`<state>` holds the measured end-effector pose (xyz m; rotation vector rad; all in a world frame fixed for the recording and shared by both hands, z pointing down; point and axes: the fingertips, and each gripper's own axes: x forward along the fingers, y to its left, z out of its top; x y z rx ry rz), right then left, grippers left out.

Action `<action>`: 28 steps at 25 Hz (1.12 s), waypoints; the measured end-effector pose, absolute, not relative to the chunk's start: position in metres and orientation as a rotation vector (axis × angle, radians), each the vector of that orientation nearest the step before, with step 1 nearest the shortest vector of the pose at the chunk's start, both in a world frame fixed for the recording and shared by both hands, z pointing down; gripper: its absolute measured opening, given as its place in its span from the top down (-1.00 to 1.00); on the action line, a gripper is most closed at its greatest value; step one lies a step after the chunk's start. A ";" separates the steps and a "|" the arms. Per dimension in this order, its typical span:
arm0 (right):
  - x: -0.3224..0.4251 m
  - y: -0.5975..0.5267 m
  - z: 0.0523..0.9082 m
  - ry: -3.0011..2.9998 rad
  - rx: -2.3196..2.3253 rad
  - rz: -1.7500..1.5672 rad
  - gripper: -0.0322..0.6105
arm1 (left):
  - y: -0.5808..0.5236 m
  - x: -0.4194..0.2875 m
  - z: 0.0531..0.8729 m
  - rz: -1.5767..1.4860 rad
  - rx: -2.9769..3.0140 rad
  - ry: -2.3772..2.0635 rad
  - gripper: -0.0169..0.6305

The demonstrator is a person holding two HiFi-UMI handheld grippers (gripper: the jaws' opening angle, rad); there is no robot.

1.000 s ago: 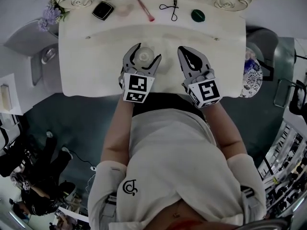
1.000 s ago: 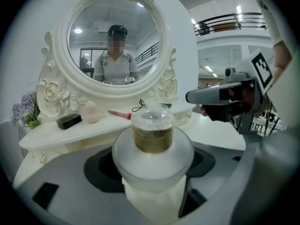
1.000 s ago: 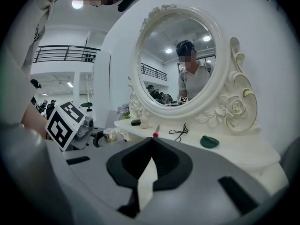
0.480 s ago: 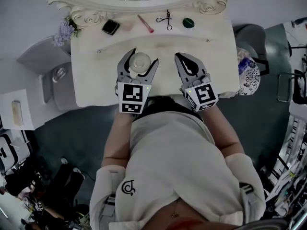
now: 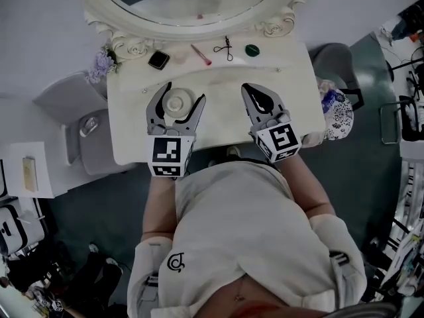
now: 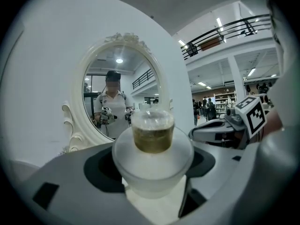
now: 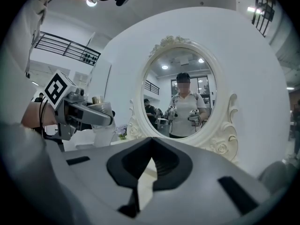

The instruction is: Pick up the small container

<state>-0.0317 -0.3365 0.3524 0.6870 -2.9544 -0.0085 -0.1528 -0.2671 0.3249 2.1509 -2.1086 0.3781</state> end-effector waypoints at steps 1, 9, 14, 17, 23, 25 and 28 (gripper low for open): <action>-0.031 -0.336 0.348 -2.962 0.689 -0.023 0.88 | -0.264 -0.153 0.320 0.380 2.155 -2.113 -0.14; -0.025 -0.330 0.316 -3.005 0.767 -0.174 0.89 | -0.251 -0.149 0.306 0.384 2.186 -2.112 -0.14; -0.026 -0.326 0.316 -3.017 0.713 -0.159 0.89 | -0.251 -0.149 0.308 0.374 2.175 -2.118 -0.13; -0.029 -0.322 0.316 -3.031 0.663 -0.152 0.89 | -0.251 -0.150 0.307 0.375 2.169 -2.122 -0.14; -0.029 -0.324 0.316 -3.033 0.662 -0.154 0.89 | -0.252 -0.151 0.308 0.356 2.174 -2.118 -0.14; -0.027 -0.325 0.319 -3.027 0.673 -0.139 0.89 | -0.252 -0.149 0.308 0.342 2.182 -2.108 -0.14; -0.027 -0.326 0.318 -3.026 0.673 -0.146 0.89 | -0.254 -0.147 0.307 0.364 2.194 -2.108 -0.14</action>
